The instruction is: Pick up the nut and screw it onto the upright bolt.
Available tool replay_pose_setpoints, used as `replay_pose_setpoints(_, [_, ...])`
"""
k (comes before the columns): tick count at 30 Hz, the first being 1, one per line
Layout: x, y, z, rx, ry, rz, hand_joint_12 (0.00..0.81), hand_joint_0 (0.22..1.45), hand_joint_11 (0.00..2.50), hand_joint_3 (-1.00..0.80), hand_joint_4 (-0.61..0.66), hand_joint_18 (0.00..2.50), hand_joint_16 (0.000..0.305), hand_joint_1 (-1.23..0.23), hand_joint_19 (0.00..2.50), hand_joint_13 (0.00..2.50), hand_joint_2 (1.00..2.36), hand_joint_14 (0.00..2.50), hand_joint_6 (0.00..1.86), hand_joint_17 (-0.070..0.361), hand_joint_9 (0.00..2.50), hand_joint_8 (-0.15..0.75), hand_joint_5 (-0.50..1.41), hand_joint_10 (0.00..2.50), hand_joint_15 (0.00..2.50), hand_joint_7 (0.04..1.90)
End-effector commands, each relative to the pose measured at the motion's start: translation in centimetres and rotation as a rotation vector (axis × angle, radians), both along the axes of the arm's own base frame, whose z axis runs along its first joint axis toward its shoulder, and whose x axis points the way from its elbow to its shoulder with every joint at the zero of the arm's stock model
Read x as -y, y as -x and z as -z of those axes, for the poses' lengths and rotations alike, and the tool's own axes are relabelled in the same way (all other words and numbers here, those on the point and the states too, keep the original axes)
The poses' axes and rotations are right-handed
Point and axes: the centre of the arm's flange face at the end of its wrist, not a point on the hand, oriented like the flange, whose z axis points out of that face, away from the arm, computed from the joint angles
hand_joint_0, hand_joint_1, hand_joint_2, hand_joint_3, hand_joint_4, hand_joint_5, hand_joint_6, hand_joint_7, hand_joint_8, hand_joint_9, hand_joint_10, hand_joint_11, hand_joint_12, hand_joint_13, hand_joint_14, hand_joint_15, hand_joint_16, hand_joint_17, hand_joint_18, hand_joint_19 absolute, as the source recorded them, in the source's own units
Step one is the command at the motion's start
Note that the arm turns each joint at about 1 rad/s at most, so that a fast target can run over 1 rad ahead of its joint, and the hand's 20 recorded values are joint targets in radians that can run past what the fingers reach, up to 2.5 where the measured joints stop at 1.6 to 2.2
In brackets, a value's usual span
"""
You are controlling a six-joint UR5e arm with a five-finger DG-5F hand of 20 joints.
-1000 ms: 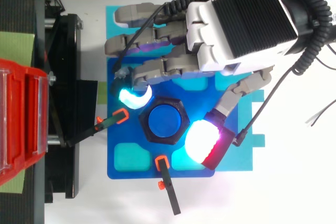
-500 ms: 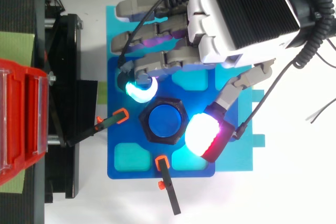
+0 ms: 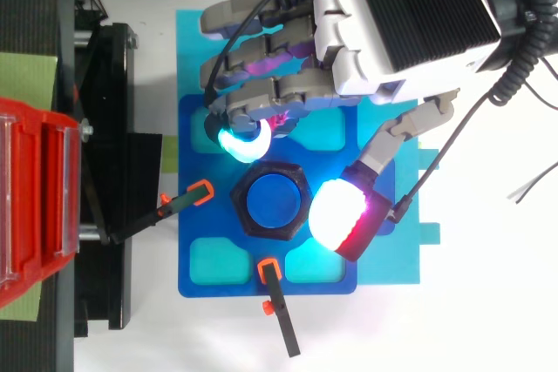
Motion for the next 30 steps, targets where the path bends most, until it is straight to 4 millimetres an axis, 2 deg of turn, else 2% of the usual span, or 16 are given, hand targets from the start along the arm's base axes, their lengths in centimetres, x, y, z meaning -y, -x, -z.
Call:
replay_pose_setpoints(1, [0.05,-0.03,-0.07,0.002,0.001,0.001,0.217,0.47,0.00,-0.50,0.13,0.33,0.023,-0.23,0.00,0.67,1.00,0.00,0.50,0.052,1.33,0.194,0.09,0.00,0.00,1.29])
replay_pose_setpoints(21, [-0.60,-0.05,0.10,-0.001,0.019,-0.001,0.197,0.48,0.00,-0.50,0.09,0.43,0.021,-0.25,0.00,0.75,1.00,0.00,0.50,0.046,1.46,0.174,0.09,0.00,0.00,1.33])
replay_pose_setpoints(30, [-0.06,0.05,0.09,-0.001,0.016,0.004,0.188,0.48,0.01,-0.50,0.09,0.50,0.019,-0.25,0.00,0.80,1.00,0.00,0.50,0.044,1.53,0.173,0.10,0.00,0.00,1.35])
